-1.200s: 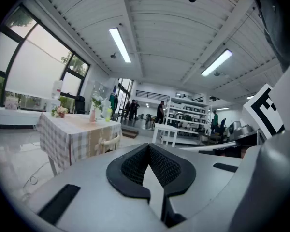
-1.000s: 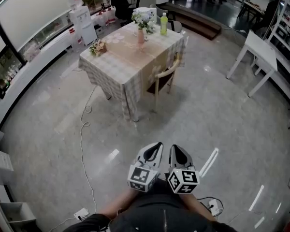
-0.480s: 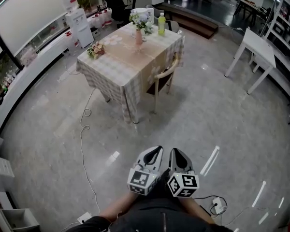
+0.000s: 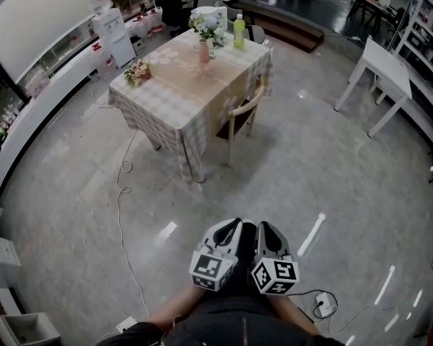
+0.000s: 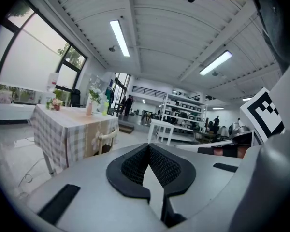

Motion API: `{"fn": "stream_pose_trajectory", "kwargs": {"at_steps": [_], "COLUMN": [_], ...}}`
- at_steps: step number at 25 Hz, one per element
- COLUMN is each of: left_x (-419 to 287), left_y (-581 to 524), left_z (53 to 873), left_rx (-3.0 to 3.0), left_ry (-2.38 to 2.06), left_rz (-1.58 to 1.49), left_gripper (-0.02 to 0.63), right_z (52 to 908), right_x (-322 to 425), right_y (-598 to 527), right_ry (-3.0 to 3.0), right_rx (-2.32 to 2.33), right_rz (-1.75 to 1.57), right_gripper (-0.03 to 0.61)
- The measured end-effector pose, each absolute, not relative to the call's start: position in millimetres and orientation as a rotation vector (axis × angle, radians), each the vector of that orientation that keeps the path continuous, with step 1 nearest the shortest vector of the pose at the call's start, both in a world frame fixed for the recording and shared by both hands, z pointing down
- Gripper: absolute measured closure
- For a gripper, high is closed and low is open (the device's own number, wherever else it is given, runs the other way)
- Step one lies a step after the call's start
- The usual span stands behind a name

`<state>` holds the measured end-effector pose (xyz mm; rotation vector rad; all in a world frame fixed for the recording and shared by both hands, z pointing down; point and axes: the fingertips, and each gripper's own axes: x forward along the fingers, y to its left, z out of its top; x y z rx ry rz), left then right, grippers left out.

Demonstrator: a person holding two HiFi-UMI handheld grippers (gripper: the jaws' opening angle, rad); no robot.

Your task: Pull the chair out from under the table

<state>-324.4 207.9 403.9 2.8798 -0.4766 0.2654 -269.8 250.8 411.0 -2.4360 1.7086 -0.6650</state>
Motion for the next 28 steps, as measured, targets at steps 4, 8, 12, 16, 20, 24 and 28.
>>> {"fn": "stream_pose_trajectory", "kwargs": {"at_steps": [4, 8, 12, 16, 20, 24, 28], "left_x": [-306, -285, -258, -227, -198, -173, -150], "left_y": [194, 176, 157, 131, 100, 78, 60], "left_z": [405, 405, 408, 408, 408, 408, 411], "left_rx": [2.882, 2.874, 2.862, 2.868, 2.873, 2.871, 2.87], "left_ry": [-0.475, -0.46, -0.448, -0.448, -0.464, -0.474, -0.483], "left_rz": [0.267, 0.286, 0.295, 0.284, 0.28, 0.283, 0.292], "left_gripper": [0.604, 0.604, 0.604, 0.604, 0.604, 0.603, 0.603], "right_z": [413, 413, 412, 410, 409, 407, 409], "right_x": [-251, -230, -207, -178, -146, -117, -95], "right_y": [237, 213, 186, 157, 128, 105, 86], "right_ry": [1.711, 1.716, 1.744, 1.762, 1.774, 1.771, 1.788], "right_rx": [-2.44, -2.431, -2.415, -2.404, -2.397, -2.395, -2.386], "right_rz": [-0.661, -0.674, -0.671, -0.661, -0.649, -0.638, -0.645], "right_gripper": [0.566, 0.565, 0.566, 0.565, 0.566, 0.566, 0.566]}}
